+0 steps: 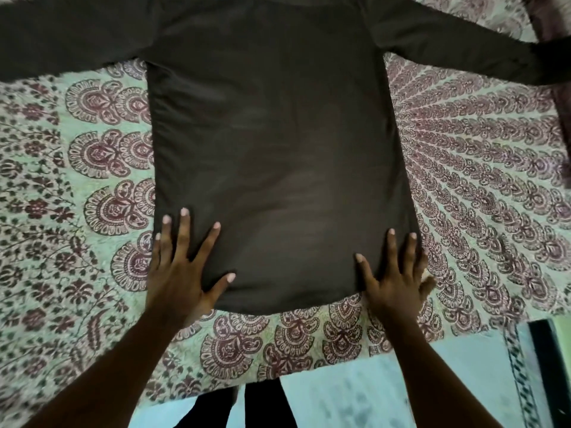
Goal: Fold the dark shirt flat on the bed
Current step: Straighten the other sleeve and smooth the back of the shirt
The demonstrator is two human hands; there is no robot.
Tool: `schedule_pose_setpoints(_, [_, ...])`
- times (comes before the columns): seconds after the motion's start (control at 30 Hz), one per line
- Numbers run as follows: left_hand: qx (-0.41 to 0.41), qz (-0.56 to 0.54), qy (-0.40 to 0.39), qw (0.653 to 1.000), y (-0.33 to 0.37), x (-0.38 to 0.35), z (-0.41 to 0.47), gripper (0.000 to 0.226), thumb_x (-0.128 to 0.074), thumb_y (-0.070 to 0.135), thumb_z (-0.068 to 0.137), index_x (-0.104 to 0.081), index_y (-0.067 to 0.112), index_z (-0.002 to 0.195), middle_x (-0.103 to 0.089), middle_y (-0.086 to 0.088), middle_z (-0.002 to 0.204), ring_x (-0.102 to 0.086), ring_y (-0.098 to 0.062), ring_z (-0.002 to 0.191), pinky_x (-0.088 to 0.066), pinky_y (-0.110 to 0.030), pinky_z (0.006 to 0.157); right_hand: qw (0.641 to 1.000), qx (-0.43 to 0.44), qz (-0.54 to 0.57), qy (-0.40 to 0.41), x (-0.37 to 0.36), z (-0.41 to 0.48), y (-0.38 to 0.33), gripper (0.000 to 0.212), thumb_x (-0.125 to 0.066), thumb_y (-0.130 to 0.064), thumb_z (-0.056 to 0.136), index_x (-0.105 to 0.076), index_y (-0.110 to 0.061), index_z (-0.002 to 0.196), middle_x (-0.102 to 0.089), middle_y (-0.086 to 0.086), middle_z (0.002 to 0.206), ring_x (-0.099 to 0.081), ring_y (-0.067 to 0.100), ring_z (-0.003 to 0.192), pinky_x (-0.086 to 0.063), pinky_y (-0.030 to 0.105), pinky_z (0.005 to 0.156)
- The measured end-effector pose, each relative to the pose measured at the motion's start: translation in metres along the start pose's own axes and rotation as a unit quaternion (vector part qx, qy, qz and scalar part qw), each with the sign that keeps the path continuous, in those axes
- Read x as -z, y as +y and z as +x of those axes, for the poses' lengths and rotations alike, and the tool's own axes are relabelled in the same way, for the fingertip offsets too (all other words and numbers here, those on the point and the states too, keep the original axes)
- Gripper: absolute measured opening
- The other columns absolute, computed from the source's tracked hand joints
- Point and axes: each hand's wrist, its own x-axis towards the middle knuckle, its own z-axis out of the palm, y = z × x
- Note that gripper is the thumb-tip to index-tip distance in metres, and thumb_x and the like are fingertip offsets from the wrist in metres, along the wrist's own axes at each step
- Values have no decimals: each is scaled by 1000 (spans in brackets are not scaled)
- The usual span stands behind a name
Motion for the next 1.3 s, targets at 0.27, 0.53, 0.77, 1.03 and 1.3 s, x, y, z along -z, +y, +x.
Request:
schedule_pose_setpoints(0.27, [29,-23,-11,999,-15,-5,-38,102,-48,85,83,-16,37,167,7,-5,177,2,-49,160,-17,-69,123,987,163,-10,-10,-9,-30,-54,76,-39,-76,97,-6,-52,162,11,-8,174,9,30,161,-1,56,125])
schedule_pose_setpoints(0.53, [47,-80,-55,994,-15,7,-50,84,-40,71,96,-23,29,166,2,-6,177,-3,-52,158,-20,-70,121,998,58,23,3,-15,-90,-79,74,-35,-67,99,-26,-30,163,-6,13,174,-15,41,158,-25,63,123])
schedule_pose_setpoints(0.77, [115,-227,37,966,-38,39,-25,62,-49,45,103,-47,7,152,-43,-14,161,-40,-34,149,-42,-51,118,979,191,63,24,-5,-75,-198,52,-51,-46,105,-50,-16,148,-41,12,162,-53,36,138,-54,53,103])
schedule_pose_setpoints(1.03, [174,-290,107,935,-125,85,42,53,-67,13,99,-50,3,148,-57,-22,143,-58,-38,129,-52,-48,103,952,287,108,-19,-6,-51,-356,43,-55,-35,101,-58,-15,138,-62,12,135,-64,34,117,-58,45,90])
schedule_pose_setpoints(1.3, [360,-334,224,842,-268,122,100,45,-64,11,97,-56,1,140,-62,-21,134,-60,-34,124,-46,-28,94,888,437,81,-115,-34,-53,-518,34,-62,-25,95,-62,-12,127,-68,14,118,-68,39,101,-57,42,78])
